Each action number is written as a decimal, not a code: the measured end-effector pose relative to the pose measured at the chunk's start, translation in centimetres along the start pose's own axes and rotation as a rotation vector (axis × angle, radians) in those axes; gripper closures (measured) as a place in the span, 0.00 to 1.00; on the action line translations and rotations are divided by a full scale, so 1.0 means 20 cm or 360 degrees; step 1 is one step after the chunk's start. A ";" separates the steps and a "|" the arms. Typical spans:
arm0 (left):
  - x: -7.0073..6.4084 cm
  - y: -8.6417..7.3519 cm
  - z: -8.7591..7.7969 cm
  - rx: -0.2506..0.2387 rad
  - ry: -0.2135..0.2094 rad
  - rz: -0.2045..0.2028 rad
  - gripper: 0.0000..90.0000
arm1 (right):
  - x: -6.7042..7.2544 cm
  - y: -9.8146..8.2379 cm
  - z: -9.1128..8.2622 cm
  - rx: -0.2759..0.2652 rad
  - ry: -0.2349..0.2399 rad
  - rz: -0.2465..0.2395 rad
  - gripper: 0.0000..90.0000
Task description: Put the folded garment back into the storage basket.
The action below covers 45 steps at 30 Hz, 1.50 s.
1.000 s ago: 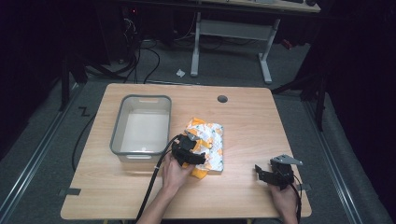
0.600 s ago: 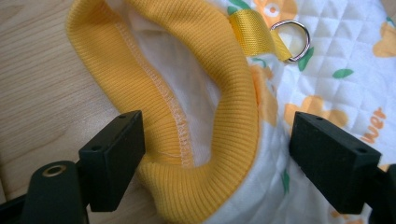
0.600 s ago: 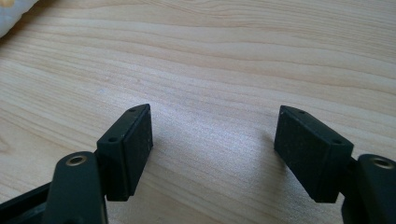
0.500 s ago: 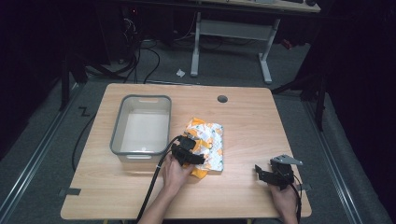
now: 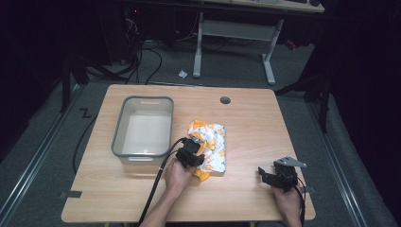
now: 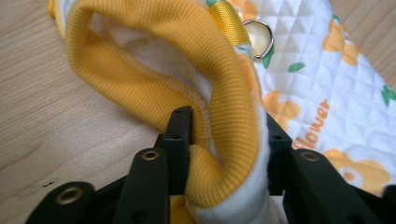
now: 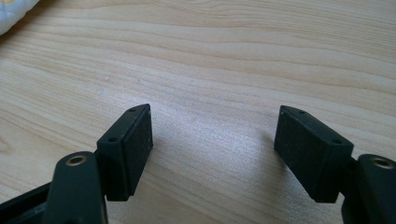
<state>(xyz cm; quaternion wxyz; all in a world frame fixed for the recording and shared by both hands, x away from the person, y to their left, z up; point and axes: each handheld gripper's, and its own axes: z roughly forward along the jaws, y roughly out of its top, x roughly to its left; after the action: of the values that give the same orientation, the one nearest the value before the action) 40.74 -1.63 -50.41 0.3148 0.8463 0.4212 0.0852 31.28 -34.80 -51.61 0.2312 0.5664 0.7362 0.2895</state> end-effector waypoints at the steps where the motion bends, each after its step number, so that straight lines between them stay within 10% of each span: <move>1: 0.00 0.00 -0.01 -0.0011 -0.0001 -0.0002 0.75 | 0.00 0.00 0.00 0.0000 0.0001 0.0000 0.31; 22: -0.05 0.05 -0.24 -0.0278 -0.0076 0.0073 0.80 | 0.00 0.00 0.00 -0.0001 0.0002 -0.0003 0.31; 45: -0.05 0.11 -0.39 -0.0392 -0.0147 0.0138 0.81 | 0.00 0.00 0.00 -0.0001 0.0002 -0.0004 0.31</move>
<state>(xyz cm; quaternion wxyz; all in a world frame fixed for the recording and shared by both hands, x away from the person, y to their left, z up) 38.43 0.29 -42.81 0.4314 0.8216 0.3557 0.1109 31.28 -34.81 -51.61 0.2312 0.5653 0.7369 0.2897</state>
